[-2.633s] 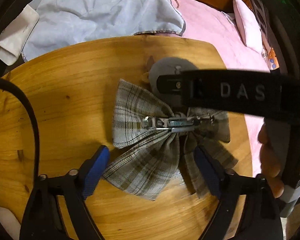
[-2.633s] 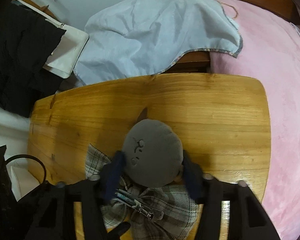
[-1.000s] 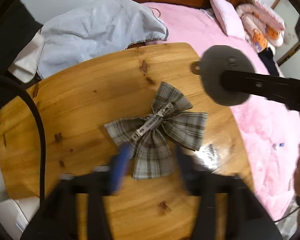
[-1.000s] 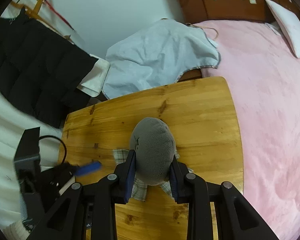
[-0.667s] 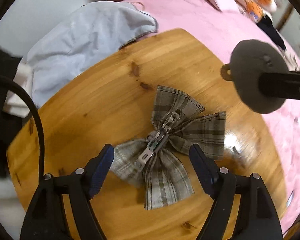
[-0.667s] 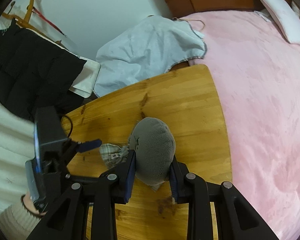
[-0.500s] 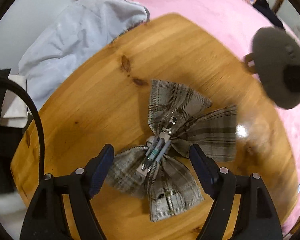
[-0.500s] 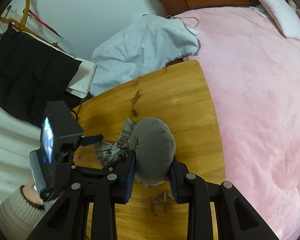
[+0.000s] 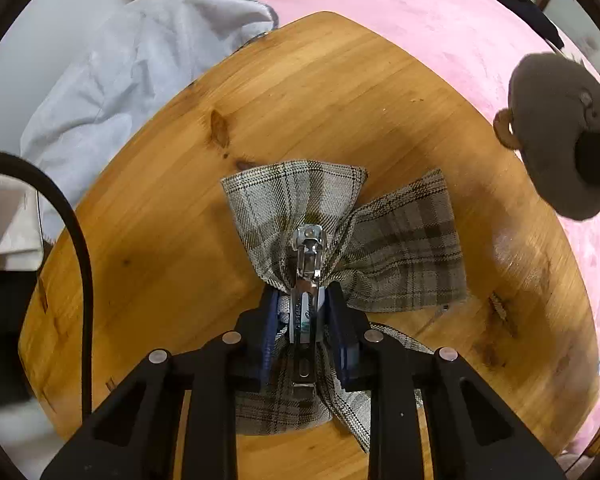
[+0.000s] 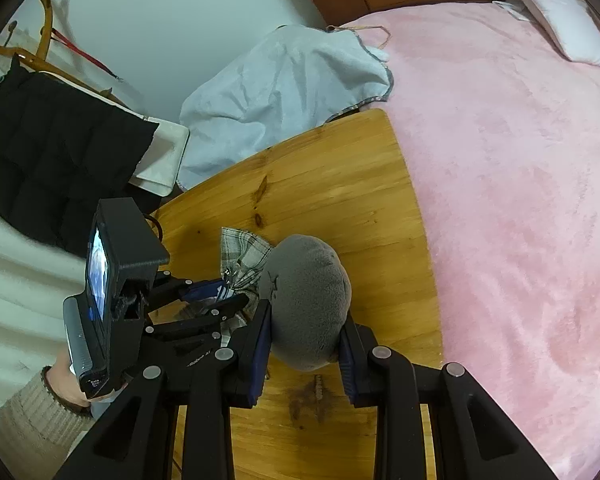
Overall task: Organize objects
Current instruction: 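Lift the plaid bow with both grippers and carry it toward the tray, then lower the plaid bow into the tray and open both grippers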
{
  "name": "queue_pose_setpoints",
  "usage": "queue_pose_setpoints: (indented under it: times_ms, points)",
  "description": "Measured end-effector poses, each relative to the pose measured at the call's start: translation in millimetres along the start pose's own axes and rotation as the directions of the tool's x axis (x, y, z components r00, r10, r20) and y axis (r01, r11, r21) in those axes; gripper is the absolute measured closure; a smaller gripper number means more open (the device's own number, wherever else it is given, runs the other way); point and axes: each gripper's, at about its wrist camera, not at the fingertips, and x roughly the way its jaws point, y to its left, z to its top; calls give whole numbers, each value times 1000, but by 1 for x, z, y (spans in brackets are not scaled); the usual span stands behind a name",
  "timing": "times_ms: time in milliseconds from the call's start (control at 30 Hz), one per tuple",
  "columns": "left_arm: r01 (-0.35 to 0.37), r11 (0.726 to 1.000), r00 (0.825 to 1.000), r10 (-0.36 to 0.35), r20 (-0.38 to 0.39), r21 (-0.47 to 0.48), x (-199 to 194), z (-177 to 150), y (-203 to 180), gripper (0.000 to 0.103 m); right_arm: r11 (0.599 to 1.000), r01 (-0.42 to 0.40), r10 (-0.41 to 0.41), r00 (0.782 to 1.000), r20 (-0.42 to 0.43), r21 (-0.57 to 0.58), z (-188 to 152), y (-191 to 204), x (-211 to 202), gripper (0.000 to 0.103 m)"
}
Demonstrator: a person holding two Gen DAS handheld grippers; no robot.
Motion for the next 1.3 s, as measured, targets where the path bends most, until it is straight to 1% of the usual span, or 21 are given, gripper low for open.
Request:
queue_pose_setpoints:
  times_ms: [100,167,267,400,500,600,700,800,1000,1033,1067,1300]
  points:
    - [9,999,1000,-8,13,-50,-8,-6,7,78,1000,-10,9,1000,-1,-14,-4,8,-1,73]
    - [26,996,1000,-24,19,-84,-16,-12,12,78,1000,-15,15,1000,0,-23,-6,15,-4,73]
    - [29,992,999,-26,30,-119,-35,-24,17,78,999,-26,26,1000,9,-39,-10,28,-12,73]
    - [36,986,998,-28,49,-163,-69,-45,23,78,996,-38,40,999,28,-78,-19,55,-28,73]
    - [44,977,998,-32,58,-211,-94,-68,29,78,992,-47,52,998,39,-115,-30,80,-39,73]
    - [44,967,997,-28,66,-250,-119,-94,33,78,986,-50,59,997,46,-161,-44,109,-50,73]
    - [53,951,996,-29,84,-304,-147,-128,41,78,976,-62,74,996,48,-208,-62,141,-61,73]
    - [53,938,994,-18,106,-343,-164,-154,52,78,966,-77,90,995,44,-246,-81,171,-68,73]
    - [49,909,989,13,144,-414,-204,-219,68,78,939,-104,117,993,21,-328,-123,233,-76,73]
    - [53,901,988,16,155,-430,-212,-233,72,78,934,-108,121,993,17,-340,-129,242,-78,73]
    - [52,900,987,19,158,-433,-216,-241,74,78,929,-113,125,992,12,-353,-137,252,-79,73]
    - [8,865,977,100,189,-502,-247,-304,91,78,889,-124,129,991,-19,-441,-181,313,-79,73]
